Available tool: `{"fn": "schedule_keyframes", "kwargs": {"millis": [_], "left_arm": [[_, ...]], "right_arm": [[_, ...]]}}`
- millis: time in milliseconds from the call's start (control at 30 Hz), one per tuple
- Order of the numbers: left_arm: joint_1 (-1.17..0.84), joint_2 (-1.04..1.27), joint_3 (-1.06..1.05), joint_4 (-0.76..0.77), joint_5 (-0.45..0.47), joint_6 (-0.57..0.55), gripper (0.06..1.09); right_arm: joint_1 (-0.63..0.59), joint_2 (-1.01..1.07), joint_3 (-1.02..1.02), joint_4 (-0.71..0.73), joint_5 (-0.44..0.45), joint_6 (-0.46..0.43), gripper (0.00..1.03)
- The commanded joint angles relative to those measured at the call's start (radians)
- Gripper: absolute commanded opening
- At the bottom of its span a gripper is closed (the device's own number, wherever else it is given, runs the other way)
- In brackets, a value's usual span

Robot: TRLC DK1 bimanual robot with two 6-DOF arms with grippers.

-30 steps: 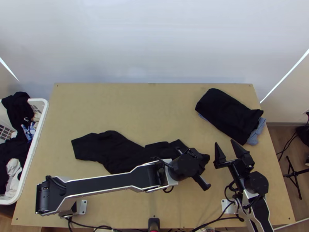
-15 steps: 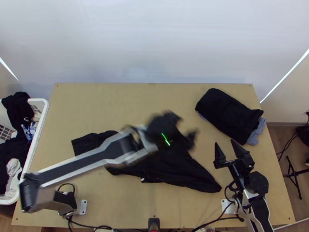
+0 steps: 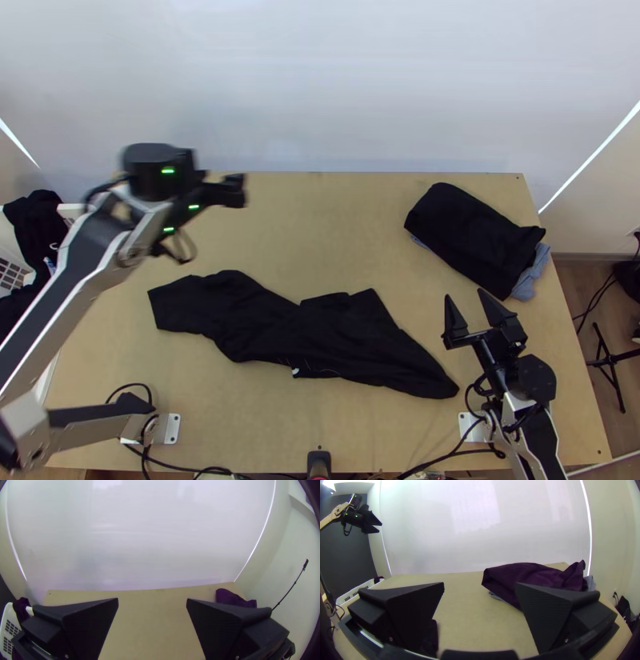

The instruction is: Fold the t-shirt

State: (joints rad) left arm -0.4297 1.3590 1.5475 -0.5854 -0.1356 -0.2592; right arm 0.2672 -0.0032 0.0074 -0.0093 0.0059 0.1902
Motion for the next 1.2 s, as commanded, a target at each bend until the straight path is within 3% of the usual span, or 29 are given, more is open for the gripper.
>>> {"fn": "schedule_keyframes", "kwargs": {"millis": [0, 200, 333, 433, 500, 933, 1000, 1167], "left_arm": [[0.206, -0.193, -0.116, -0.168, 0.002, 0.072, 1.05], [0.414, -0.413, -0.328, -0.31, -0.002, 0.141, 1.05], [0.629, -0.509, -0.435, -0.364, -0.002, 0.244, 1.05], [0.721, -0.549, -0.458, -0.404, -0.002, 0.281, 1.05], [0.764, -0.56, -0.461, -0.422, -0.001, 0.281, 1.05], [0.836, -0.62, -0.514, -0.45, 0.002, 0.267, 1.05], [0.836, -0.61, -0.523, -0.432, 0.004, 0.267, 1.05], [0.833, -0.578, -0.56, -0.379, 0.014, 0.261, 1.05]], "right_arm": [[0.0, 0.0, 0.0, 0.0, 0.0, 0.0, 0.98], [0.0, 0.0, 0.0, 0.0, 0.0, 0.0, 0.98], [0.004, 0.0, 0.0, 0.0, -0.001, 0.0, 0.98], [0.073, 0.0, 0.0, 0.0, -0.003, 0.147, 0.98], [0.127, 0.0, 0.0, 0.0, 0.0, 0.144, 0.98], [0.179, 0.0, 0.0, 0.002, -0.001, 0.153, 0.98], [0.185, -0.001, 0.0, 0.012, -0.001, 0.204, 0.98], [0.213, 0.006, 0.045, -0.006, -0.011, 0.094, 0.98]]}}
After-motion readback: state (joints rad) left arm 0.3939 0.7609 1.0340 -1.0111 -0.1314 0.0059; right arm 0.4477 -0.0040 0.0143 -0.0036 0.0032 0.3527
